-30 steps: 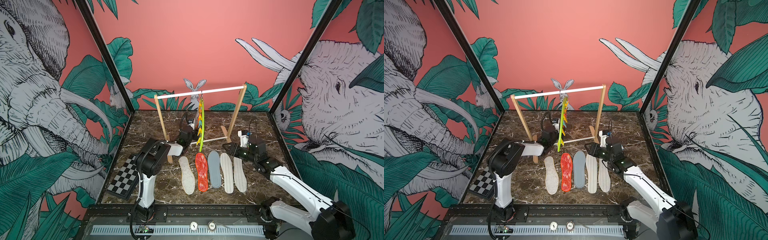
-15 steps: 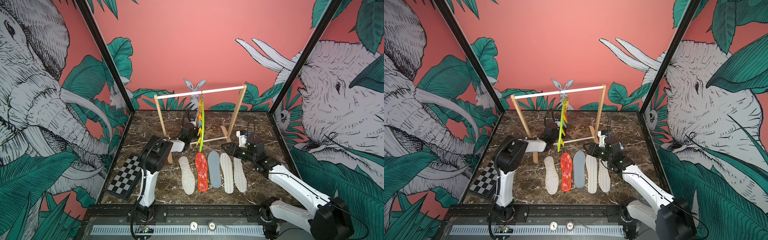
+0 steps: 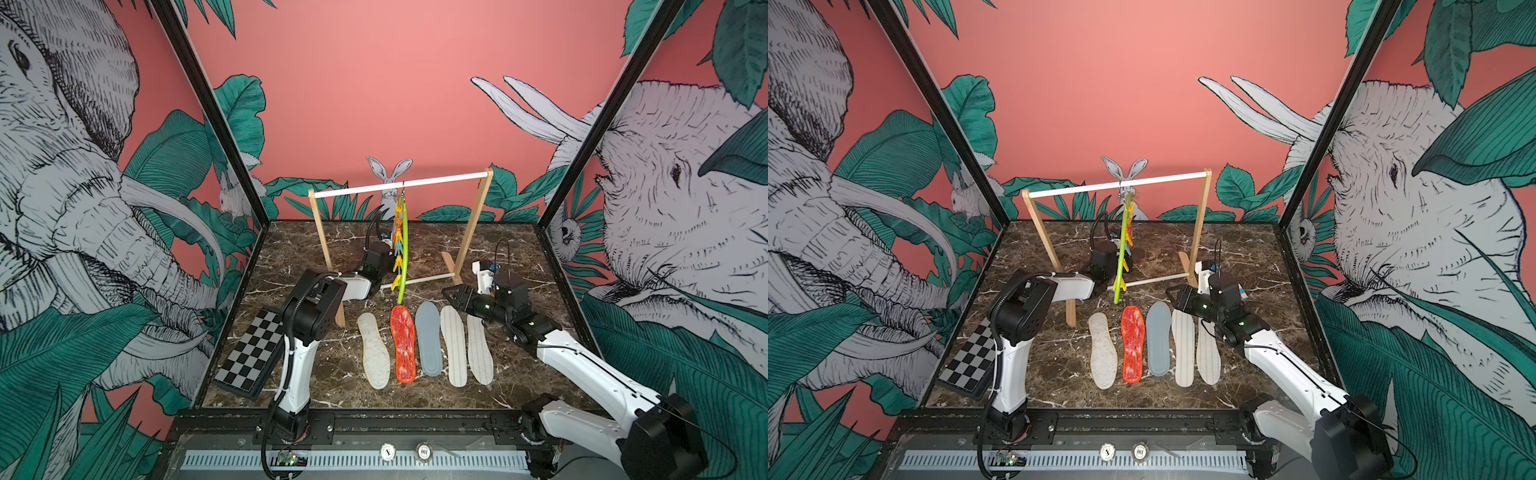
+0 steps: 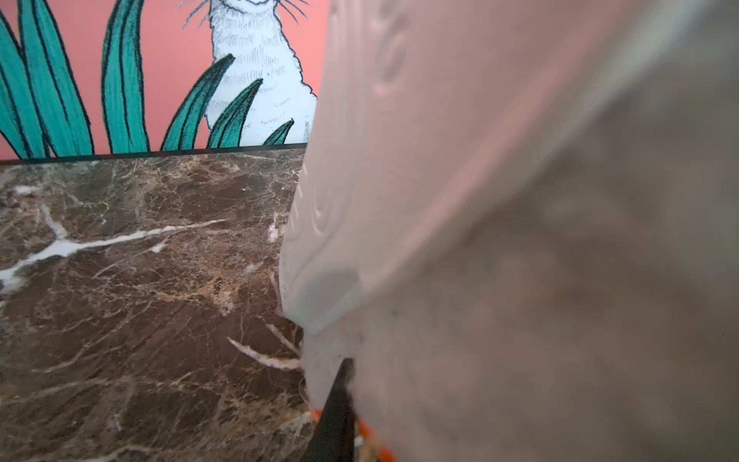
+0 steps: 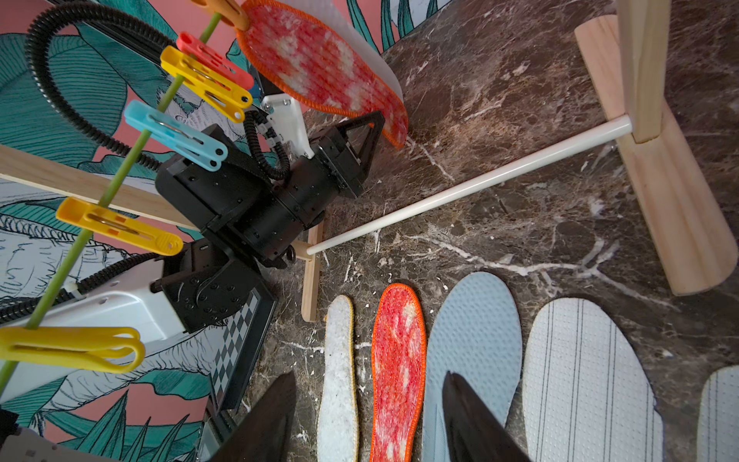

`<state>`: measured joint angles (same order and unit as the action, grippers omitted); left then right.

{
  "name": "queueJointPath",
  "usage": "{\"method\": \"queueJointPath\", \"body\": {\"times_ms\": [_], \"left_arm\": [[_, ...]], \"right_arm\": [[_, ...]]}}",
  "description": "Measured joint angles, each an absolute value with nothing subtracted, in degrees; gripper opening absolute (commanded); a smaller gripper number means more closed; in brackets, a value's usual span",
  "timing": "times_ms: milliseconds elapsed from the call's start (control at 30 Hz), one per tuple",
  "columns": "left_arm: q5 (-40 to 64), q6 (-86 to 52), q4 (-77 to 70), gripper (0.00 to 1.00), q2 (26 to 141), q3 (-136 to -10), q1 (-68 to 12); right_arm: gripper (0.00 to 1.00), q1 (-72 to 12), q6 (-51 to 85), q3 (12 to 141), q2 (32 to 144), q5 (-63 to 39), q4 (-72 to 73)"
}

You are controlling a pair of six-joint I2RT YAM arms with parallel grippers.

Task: Take the shoe insoles off the hanger
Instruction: Remove the insole from the hanger.

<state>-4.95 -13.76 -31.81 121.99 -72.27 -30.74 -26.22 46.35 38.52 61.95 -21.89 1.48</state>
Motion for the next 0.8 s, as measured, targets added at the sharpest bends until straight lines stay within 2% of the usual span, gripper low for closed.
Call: {"method": "queueJointPath", "body": {"times_ms": [233, 800], "left_arm": [[-5.2, -14.0, -34.3, 0.00, 120.5, -68.3, -30.7], [-6.2, -15.2, -36.6, 0.00, 114.0, -59.4, -30.4]], "right_arm": [[0.59, -26.2, 46.5, 38.5, 61.6, -21.9, 1.4], [0.58, -26.3, 52.3, 42.3, 63.8, -22.4, 5.2]]}}
